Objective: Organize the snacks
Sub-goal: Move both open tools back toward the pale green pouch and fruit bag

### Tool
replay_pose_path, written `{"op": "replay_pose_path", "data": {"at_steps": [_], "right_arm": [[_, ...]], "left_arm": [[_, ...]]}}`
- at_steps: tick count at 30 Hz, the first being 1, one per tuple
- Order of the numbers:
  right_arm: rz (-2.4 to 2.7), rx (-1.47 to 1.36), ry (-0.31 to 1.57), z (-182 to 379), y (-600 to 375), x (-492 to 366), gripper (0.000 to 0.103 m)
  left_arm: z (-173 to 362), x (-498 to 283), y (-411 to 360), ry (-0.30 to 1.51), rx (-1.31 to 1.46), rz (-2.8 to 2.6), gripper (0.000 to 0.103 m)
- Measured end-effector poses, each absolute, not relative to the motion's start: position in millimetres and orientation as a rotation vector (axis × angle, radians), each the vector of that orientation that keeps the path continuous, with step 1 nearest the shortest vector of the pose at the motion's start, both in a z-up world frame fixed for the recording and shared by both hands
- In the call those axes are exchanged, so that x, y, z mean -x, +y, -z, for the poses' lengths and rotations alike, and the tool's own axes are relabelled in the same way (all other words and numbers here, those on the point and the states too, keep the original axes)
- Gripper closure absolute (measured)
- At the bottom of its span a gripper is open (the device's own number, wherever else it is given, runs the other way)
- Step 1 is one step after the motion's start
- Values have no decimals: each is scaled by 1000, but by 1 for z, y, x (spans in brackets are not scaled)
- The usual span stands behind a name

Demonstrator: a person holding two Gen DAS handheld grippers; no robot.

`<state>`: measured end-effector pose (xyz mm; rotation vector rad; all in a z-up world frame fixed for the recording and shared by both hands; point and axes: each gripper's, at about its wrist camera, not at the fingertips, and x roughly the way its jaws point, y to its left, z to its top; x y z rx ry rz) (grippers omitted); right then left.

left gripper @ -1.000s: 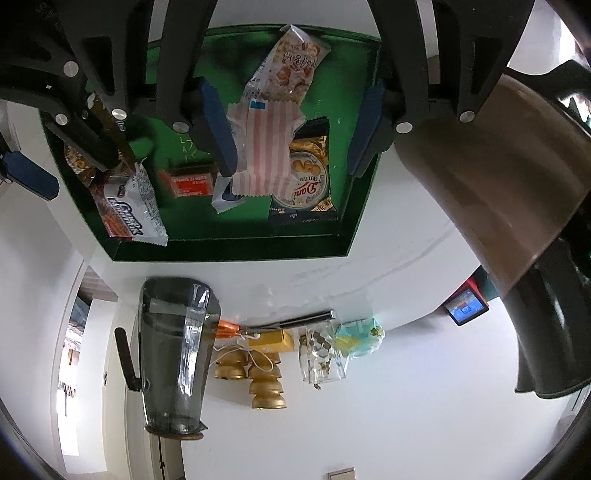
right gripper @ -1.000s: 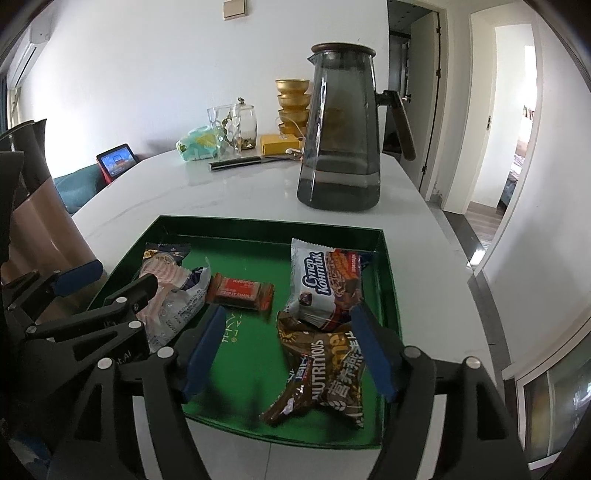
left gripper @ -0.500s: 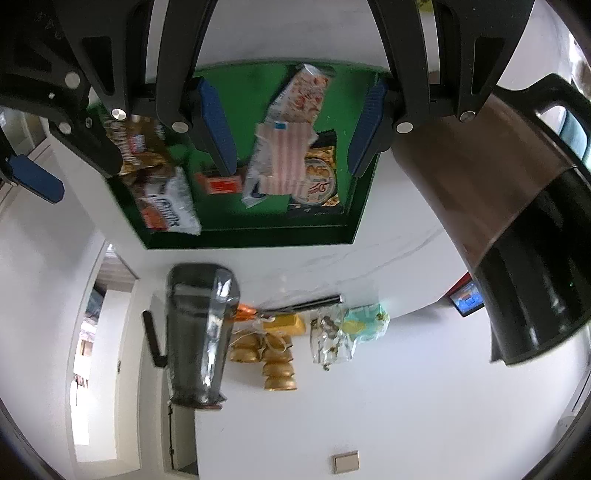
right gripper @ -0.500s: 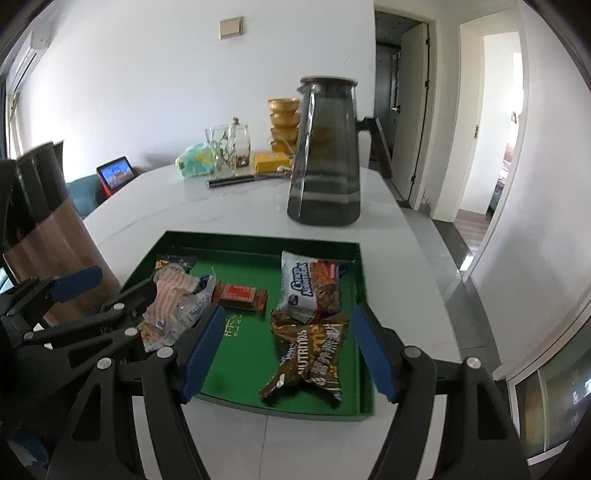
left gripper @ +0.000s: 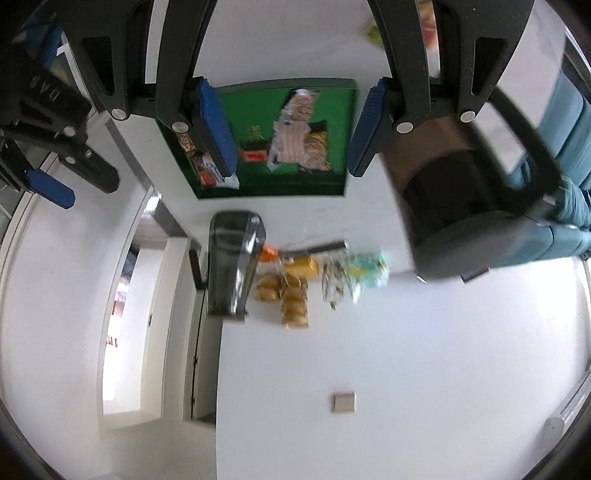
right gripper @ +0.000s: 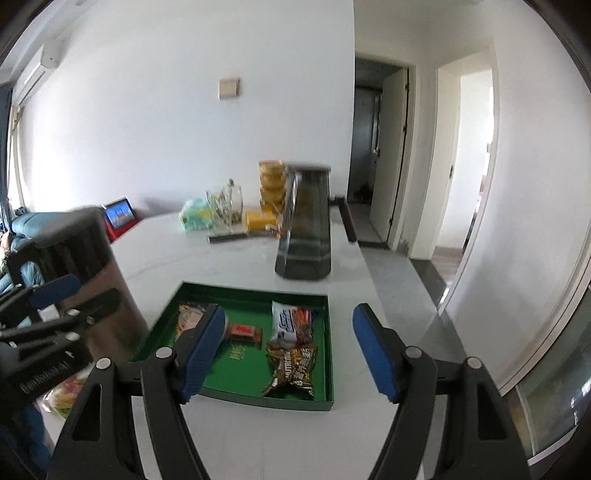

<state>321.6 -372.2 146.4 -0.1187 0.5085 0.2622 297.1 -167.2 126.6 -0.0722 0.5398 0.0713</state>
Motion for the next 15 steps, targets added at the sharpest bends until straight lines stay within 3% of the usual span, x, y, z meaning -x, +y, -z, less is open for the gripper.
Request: {"op": "replay_pose_path", "data": {"at_steps": [5,15], "right_arm": [[-269,140,439,-181,-360,-280,2],[-299,135,378,-223,-322,-208,2]], "left_arm": [[-160,-251,-125,476,18,-96,40],[-189,-175,-15,433,-12,-218,39]]}}
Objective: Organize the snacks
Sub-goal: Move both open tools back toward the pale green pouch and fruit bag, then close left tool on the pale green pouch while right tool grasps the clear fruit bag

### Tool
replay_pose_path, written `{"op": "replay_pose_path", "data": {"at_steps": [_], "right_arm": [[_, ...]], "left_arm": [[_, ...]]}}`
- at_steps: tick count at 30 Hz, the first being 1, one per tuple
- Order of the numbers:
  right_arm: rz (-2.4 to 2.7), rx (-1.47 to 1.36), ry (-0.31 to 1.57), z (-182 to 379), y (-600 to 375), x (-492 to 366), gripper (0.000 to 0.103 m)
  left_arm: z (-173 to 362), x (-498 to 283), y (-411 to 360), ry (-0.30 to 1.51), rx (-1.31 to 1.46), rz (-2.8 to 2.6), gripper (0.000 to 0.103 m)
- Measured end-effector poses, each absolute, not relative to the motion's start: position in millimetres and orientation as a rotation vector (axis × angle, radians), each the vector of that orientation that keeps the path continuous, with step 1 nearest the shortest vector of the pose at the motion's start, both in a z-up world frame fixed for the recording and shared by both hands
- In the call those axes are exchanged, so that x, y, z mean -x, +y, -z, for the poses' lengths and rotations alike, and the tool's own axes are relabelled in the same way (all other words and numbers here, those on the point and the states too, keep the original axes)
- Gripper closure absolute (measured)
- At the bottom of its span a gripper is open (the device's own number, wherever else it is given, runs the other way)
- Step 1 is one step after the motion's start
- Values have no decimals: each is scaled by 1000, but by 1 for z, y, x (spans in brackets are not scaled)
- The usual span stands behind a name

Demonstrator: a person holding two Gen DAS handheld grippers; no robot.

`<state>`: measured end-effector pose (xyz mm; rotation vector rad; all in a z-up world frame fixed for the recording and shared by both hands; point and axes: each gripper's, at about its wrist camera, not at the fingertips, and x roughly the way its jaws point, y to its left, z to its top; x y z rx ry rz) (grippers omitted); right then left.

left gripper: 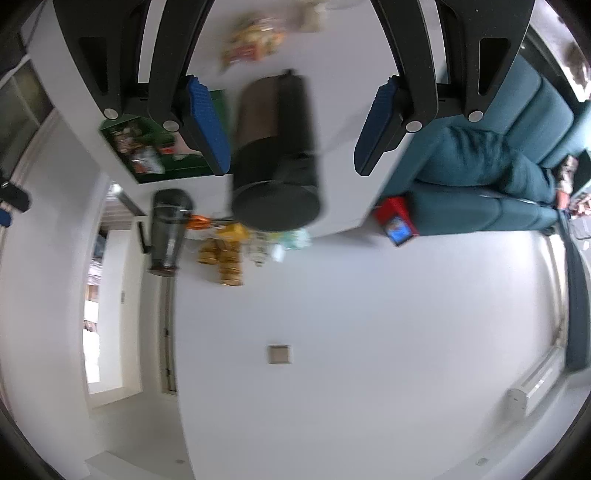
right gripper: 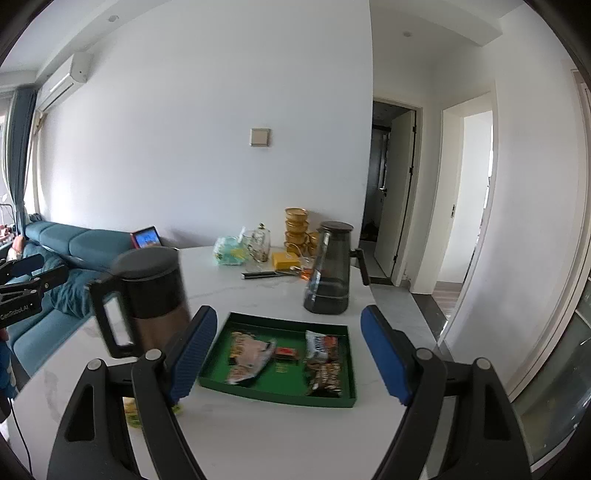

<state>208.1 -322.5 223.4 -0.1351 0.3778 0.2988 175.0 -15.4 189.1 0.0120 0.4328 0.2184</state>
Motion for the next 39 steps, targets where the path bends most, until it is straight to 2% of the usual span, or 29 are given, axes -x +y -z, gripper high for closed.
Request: {"op": "replay_pose_path", "data": {"at_steps": [4,9,15,26,39], "right_arm": [[-310,125,377,-226,-304,-186,2],[-338,109,403,-215,-273,-163,2],[-374,63,501,-176,-237,-155,2],[-399,-43,711,-93,-187,-176,1],[-361,-77,862,-25,-147,-207,1]], "left_arm": [[-181,-156,16,454,-27,-253,32],[-156,-142,48,511,-8,-261,31],[-116,-138,61,595,12,-239,31],[-32,-153,55,788,43,-146,31],[35,-180,43,921,43,-111,31]]}}
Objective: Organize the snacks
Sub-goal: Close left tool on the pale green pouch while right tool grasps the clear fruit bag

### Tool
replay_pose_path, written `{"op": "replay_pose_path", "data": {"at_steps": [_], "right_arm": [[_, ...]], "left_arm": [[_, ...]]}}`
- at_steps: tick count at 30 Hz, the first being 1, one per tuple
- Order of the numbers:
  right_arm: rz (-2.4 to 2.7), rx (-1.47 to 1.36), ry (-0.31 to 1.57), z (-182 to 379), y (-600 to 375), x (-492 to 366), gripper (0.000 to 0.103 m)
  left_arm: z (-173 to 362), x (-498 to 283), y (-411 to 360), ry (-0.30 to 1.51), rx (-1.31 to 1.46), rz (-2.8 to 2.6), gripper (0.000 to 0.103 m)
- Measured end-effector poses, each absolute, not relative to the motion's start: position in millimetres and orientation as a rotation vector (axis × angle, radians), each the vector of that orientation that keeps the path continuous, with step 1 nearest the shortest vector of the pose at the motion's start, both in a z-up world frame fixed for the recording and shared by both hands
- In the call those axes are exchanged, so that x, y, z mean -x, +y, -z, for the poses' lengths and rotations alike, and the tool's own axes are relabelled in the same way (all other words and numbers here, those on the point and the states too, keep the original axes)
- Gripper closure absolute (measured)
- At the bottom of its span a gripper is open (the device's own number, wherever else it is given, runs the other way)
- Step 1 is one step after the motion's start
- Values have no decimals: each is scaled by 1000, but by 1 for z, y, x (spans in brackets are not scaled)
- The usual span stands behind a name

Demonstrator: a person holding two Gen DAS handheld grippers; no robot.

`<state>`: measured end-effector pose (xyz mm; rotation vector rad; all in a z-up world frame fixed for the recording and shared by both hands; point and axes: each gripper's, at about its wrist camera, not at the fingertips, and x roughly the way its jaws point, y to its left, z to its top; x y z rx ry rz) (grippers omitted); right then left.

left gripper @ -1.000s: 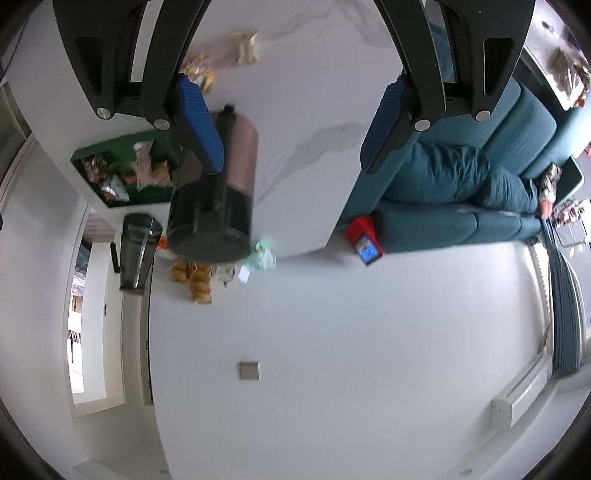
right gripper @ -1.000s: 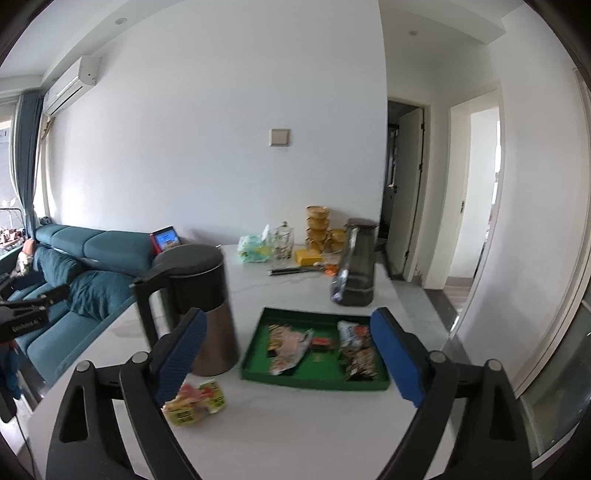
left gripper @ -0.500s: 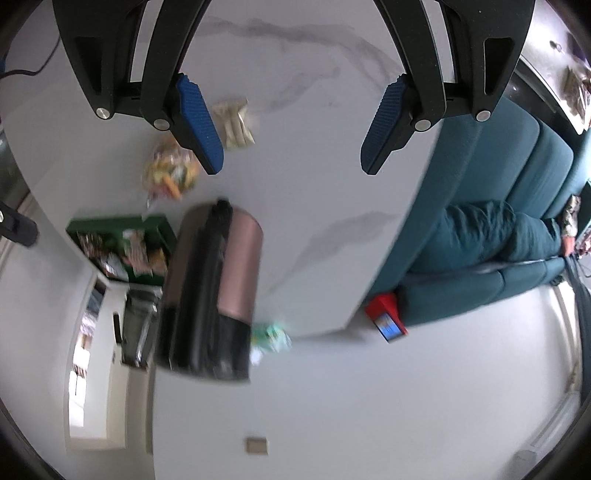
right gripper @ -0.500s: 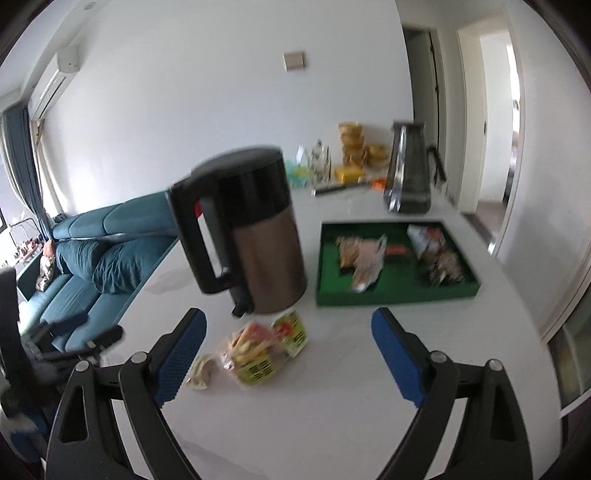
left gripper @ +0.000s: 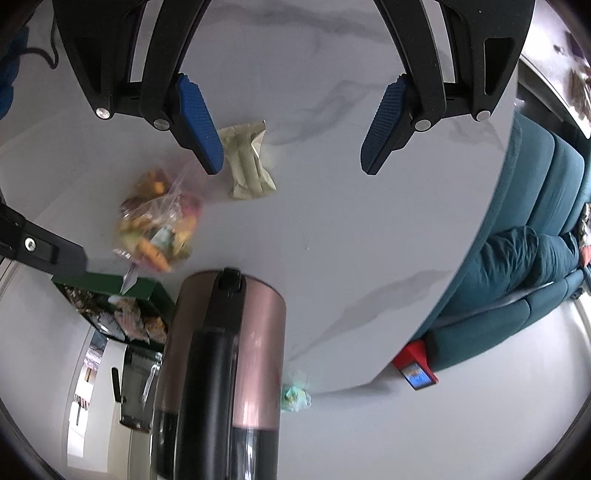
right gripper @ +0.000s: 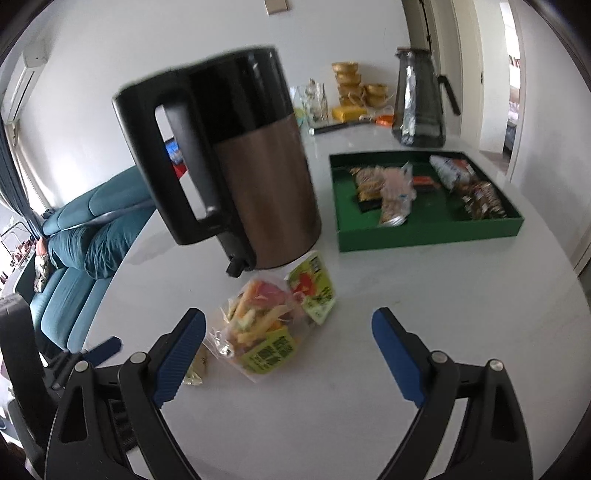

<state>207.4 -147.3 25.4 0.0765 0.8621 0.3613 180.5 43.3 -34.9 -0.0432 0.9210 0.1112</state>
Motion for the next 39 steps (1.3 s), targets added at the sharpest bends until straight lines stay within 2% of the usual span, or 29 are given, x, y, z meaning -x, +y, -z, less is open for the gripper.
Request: {"op": "replay_pose_path", "data": {"at_steps": [13,39], "right_arm": [[-336,-106,978,13,-113,-235,1],[-232,-201,1003,26,-102,-252,0]], "left_arm": [[59,-196,43,974,48,-64,31],[67,-211,55,996,74,-44,33]]}}
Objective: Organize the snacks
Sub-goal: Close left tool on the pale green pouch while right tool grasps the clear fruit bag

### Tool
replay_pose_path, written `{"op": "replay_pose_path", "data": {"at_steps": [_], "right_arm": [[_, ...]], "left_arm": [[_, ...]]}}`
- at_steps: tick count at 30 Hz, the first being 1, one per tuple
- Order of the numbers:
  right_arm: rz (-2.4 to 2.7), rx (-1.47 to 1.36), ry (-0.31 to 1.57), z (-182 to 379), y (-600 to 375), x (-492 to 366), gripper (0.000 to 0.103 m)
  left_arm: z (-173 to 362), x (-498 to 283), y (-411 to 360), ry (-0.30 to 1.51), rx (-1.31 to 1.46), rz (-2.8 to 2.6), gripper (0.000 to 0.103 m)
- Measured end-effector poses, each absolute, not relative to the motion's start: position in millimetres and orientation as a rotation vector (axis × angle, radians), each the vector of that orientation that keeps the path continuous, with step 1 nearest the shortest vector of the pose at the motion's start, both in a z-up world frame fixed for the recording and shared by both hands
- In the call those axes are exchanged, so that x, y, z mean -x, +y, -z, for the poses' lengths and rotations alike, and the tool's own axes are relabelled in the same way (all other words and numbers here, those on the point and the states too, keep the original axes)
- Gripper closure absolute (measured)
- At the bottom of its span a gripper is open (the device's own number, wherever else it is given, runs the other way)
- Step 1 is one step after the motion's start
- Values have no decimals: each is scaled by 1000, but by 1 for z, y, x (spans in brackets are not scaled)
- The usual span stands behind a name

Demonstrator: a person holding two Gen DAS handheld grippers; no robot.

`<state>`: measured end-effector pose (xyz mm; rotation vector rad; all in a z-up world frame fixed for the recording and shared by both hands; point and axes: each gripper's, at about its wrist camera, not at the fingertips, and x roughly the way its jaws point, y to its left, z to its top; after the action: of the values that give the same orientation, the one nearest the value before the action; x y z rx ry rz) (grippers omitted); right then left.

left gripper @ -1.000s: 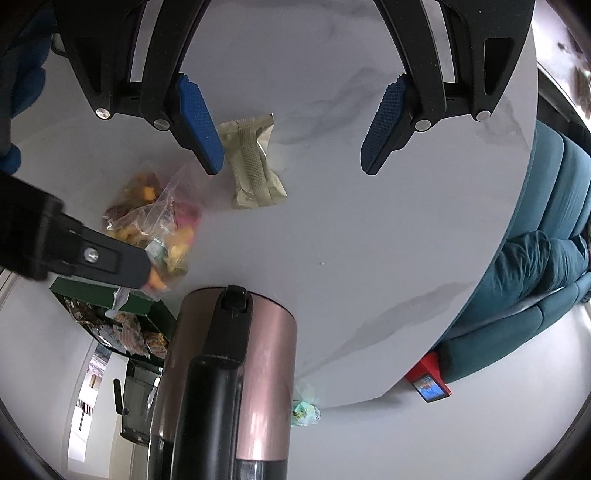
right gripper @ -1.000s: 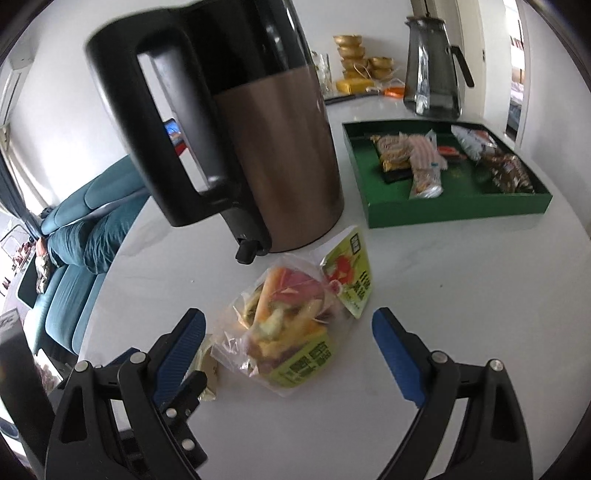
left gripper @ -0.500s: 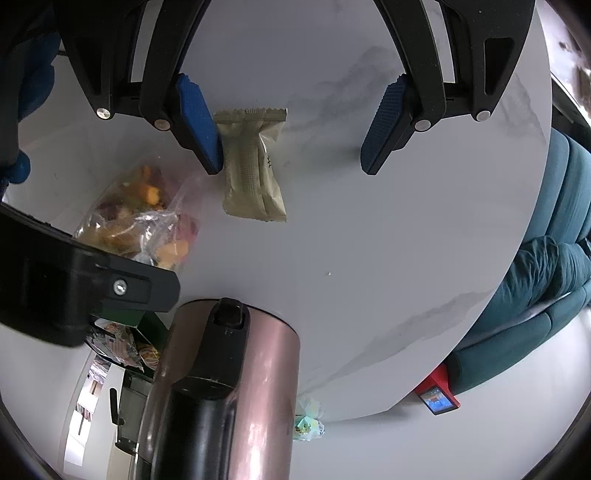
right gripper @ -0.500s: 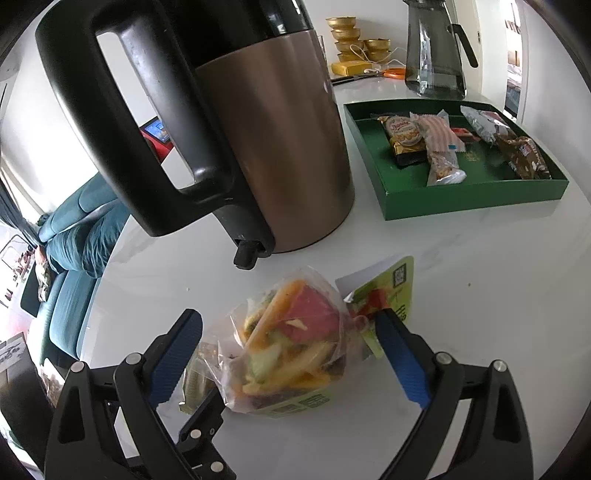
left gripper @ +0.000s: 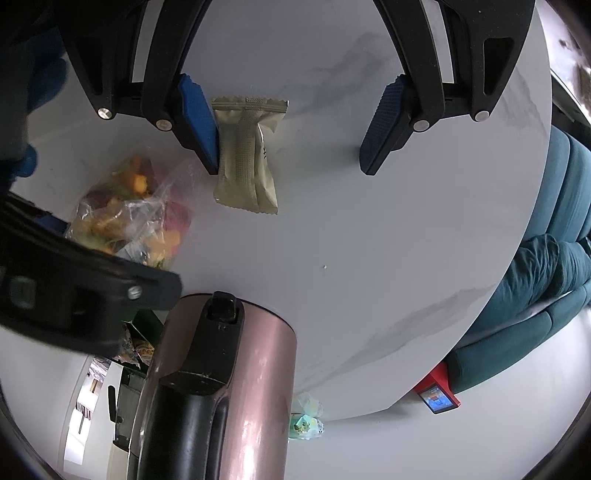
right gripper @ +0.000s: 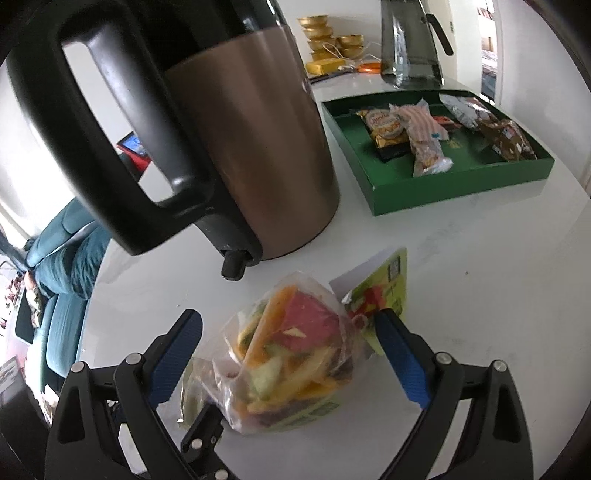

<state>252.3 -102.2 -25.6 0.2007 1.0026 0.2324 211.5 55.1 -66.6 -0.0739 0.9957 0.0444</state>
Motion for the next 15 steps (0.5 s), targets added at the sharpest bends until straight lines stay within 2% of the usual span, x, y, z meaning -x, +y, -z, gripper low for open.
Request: {"op": "replay_pose_path", "data": {"at_steps": [12,15], "right_arm": [[-223,-147,1026,39,-110,-243,0],[-227,-106,1029,40,-115,-241,0]], "left_arm": [[67,-210,57,995,69,-39,33],[67,-210,55,993,57,-51,37]]}}
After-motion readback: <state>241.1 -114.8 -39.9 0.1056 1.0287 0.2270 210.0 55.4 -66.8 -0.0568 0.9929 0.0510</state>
